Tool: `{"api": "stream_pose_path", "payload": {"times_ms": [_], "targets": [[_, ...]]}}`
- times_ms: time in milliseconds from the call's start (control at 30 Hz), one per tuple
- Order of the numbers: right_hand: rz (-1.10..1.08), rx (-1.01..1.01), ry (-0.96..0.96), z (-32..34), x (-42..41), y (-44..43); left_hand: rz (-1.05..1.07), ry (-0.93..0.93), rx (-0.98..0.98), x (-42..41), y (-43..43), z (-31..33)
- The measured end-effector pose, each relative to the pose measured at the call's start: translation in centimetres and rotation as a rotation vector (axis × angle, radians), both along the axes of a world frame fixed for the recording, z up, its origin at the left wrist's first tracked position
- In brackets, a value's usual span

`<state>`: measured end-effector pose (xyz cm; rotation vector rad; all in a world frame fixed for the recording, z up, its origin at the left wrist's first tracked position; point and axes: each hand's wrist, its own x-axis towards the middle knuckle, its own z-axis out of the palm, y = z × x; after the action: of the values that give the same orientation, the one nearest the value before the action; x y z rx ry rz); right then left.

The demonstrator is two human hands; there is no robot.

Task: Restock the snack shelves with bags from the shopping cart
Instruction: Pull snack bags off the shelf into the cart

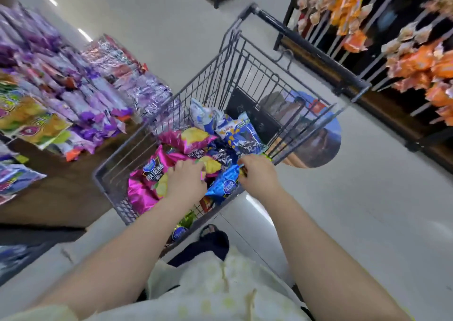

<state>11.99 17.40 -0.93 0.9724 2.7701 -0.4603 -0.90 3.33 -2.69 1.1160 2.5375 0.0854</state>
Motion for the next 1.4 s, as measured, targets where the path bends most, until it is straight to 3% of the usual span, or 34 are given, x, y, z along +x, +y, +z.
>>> {"api": "stream_pose_path", "payload": {"times_ms": [400,700,833,1133,1300,1400], "targets": [[0.217,-0.162,-0.238,-5.0,-8.8,7.1,0.17,-0.168,-0.097,-4.1,5.1,-3.7],[0.601,-0.217,-0.597,-13.1,-11.0,12.6,0.533,-0.547,-0.229,-0.7,5.3,-11.9],[0.628,-0.343,-0.729,-15.7,-11.2,13.8,0.732,-0.689,-0.187,1.1,5.4,-14.5],[0.73,-0.348,-0.67,-17.2,-12.1,15.2,1.02,-0.59,0.0,2.6,6.6,-15.5],[0.658,-0.586,-0.559,-16.0,-13.1,17.5,1.093,-0.539,0.099,3.2,6.5,-12.6],[0.587,-0.898,-0.711,-13.7,-15.0,19.3,1.136,-0.608,0.255,3.2,5.1,-9.5]]}}
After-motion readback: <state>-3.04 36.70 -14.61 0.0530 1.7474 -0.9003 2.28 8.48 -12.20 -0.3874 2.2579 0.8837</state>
